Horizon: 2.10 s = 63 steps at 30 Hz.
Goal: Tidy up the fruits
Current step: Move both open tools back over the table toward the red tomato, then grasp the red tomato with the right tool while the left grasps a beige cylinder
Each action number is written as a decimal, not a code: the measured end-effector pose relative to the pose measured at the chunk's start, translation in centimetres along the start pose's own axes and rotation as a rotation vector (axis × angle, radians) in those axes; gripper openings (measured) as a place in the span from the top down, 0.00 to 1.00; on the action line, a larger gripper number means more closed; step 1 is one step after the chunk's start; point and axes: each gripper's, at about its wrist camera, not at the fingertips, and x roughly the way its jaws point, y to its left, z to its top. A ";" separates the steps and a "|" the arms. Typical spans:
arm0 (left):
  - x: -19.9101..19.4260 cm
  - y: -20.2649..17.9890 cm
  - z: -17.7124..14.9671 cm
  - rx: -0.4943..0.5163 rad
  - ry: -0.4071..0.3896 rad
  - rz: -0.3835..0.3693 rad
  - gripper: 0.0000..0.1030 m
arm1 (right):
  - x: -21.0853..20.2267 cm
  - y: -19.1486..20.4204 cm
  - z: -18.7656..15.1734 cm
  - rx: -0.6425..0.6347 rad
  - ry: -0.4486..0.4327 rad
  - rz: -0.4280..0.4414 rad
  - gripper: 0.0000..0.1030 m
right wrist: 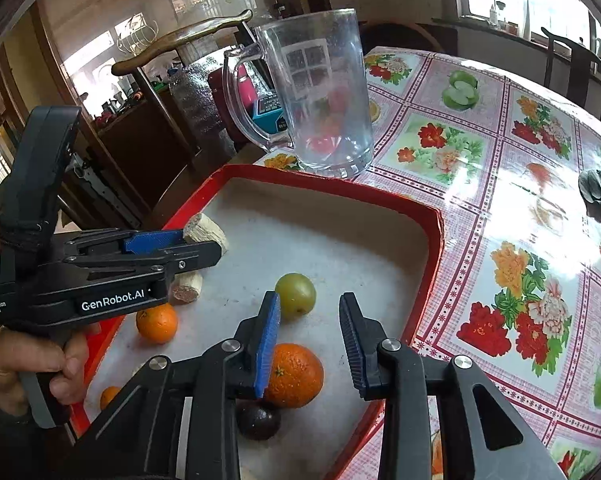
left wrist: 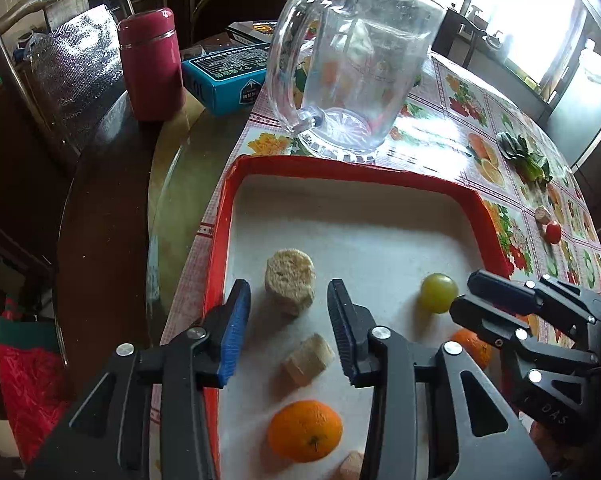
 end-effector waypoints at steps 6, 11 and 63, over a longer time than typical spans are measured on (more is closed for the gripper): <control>-2.2 -0.9 -1.2 0.017 -0.039 -0.004 0.46 | -3.9 -0.8 -1.1 0.033 -0.056 0.006 0.68; -3.7 -2.5 -1.9 0.034 -0.062 -0.037 0.44 | -6.8 -2.9 -3.2 0.084 -0.087 -0.006 0.68; 2.4 -26.7 1.8 0.290 -0.020 -0.239 0.38 | -11.5 -25.6 -7.5 0.321 -0.169 -0.271 0.71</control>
